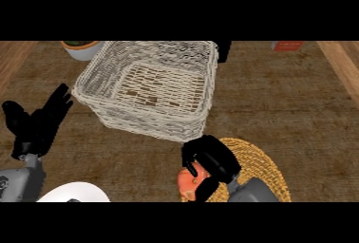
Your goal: Pick the squash from the placemat and place it in the basket
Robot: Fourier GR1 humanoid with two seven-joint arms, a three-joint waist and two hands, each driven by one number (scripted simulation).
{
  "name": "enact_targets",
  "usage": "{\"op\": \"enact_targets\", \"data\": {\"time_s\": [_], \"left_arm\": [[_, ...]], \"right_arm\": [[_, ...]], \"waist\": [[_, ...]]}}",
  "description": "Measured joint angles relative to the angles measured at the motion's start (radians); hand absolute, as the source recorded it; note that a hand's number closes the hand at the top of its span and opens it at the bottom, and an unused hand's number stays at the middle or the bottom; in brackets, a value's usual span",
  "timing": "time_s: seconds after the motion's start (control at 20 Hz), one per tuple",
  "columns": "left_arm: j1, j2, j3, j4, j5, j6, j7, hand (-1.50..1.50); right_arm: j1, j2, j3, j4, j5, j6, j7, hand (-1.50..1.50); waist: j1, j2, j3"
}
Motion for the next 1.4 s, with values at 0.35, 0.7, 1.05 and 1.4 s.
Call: {"op": "enact_targets", "data": {"time_s": [0.35, 0.7, 1.05, 1.4], "left_arm": [[-0.007, -0.002, -0.009, 0.005, -0.003, -0.006, 0.003, 0.00], [-0.020, -0.009, -0.024, 0.009, -0.011, -0.010, 0.003, 0.00], [-0.038, -0.018, -0.038, 0.017, -0.019, -0.011, 0.001, 0.00], [-0.061, -0.021, -0.047, 0.022, -0.018, -0.020, 0.008, 0.00]], "right_arm": [[-0.004, 0.035, 0.110, -0.159, -0.061, -0.256, 0.252, 1.50], [-0.105, 0.041, 0.212, -0.260, -0.008, -0.457, 0.559, 1.50], [-0.293, 0.043, 0.237, -0.280, 0.085, -0.571, 0.868, 1.50], [-0.542, 0.041, 0.186, -0.188, 0.202, -0.557, 1.144, 1.50]], "waist": [[0.019, -0.004, 0.002], [0.038, -0.003, -0.005], [0.061, 0.003, -0.008], [0.081, 0.009, -0.010]]}}
